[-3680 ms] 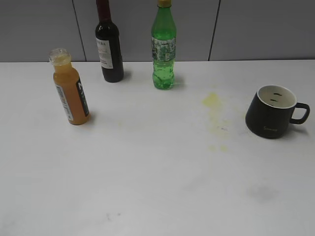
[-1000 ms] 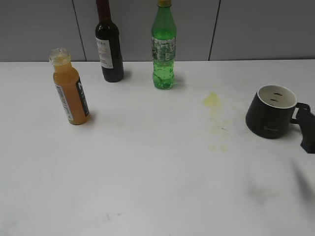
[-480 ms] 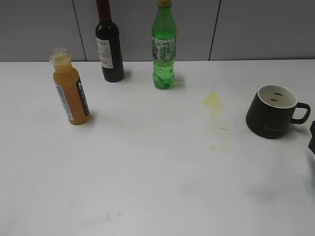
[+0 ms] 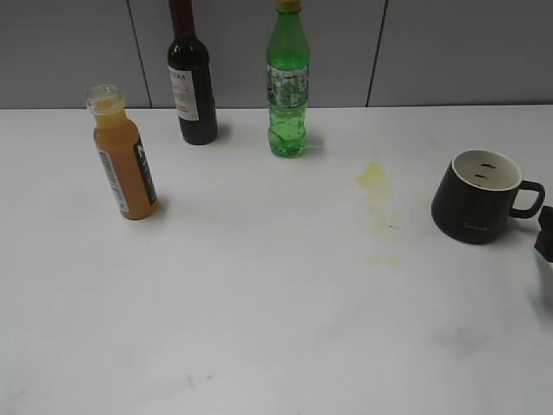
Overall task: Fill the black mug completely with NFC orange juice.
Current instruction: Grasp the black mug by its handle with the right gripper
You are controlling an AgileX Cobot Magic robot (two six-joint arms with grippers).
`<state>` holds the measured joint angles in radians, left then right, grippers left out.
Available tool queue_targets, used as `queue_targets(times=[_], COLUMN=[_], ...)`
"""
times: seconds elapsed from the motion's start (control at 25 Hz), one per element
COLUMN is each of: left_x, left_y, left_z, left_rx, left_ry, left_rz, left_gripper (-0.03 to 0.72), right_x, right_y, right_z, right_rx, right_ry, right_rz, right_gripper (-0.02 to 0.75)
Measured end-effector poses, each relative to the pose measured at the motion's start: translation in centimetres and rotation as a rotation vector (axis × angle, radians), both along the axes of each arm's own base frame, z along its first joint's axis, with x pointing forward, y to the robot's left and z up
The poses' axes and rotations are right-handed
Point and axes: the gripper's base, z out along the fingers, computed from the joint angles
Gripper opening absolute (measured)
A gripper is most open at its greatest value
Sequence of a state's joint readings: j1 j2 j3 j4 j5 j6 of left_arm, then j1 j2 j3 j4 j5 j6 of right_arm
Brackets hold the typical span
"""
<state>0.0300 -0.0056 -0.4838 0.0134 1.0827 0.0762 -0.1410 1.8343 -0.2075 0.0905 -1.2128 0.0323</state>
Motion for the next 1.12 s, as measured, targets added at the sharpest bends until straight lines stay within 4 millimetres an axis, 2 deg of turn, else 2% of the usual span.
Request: queue_targets(times=[0.56, 0.8, 1.12], left_x=[0.0, 0.0, 0.0], left_y=[0.0, 0.0, 0.0], left_z=[0.0, 0.0, 0.0], left_rx=[0.000, 0.000, 0.000], left_ry=[0.000, 0.000, 0.000], left_rz=[0.000, 0.000, 0.000], left_gripper=[0.242, 0.242, 0.242], right_x=[2.7, 3.9, 3.9], right_y=[-0.1, -0.2, -0.3], right_z=[-2.0, -1.8, -3.1], right_rx=[-0.019, -0.026, -0.020], right_ry=[0.031, -0.001, 0.042], right_rz=[0.047, 0.060, 0.072], right_gripper=[0.608, 0.608, 0.608])
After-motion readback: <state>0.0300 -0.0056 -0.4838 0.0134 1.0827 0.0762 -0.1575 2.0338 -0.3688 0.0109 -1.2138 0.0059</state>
